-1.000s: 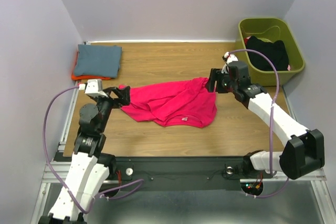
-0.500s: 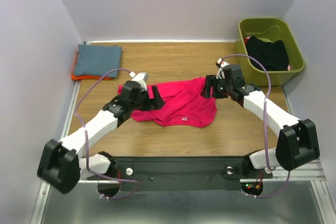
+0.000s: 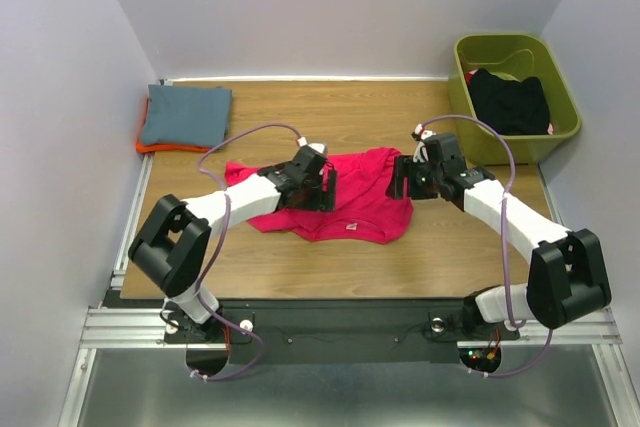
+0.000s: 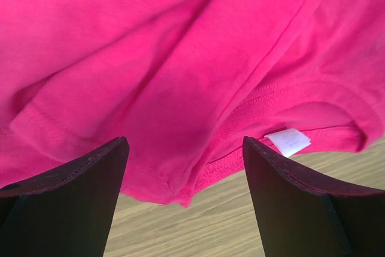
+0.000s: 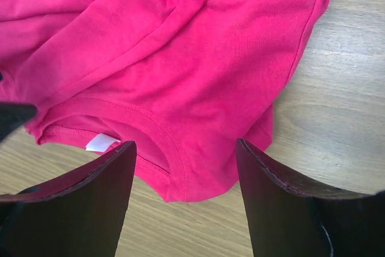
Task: Fold and stack the t-shirts
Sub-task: Move the tshirt to the center of the board
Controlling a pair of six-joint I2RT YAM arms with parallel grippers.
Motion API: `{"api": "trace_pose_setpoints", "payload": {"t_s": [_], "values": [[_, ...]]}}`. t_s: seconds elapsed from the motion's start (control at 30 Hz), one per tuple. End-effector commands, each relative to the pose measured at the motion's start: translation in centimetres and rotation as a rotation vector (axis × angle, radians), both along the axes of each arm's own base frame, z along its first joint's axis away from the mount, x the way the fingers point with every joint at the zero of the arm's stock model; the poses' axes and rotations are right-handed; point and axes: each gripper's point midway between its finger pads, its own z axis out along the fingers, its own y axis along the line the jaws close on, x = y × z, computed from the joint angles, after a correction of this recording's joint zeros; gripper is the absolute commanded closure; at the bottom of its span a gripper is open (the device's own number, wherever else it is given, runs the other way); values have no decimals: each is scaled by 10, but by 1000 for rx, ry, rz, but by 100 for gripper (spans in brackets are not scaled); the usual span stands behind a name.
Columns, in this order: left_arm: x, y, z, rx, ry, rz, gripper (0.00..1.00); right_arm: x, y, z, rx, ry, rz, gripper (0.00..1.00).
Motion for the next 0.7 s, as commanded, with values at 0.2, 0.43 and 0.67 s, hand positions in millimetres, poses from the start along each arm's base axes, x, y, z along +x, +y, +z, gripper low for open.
{"api": "trace_pose_setpoints", "payload": {"t_s": [0.2, 0.43, 0.67], "values": [[-13, -32, -5, 185, -27, -165, 19, -4, -6, -5, -18, 13, -29, 27], [1, -16, -16, 303, -50, -125, 36, -25, -6, -37, -38, 147, -2, 27], [11, -5, -36, 380, -30, -125, 66, -54, 3, -65, -1, 310, 61, 28]]}}
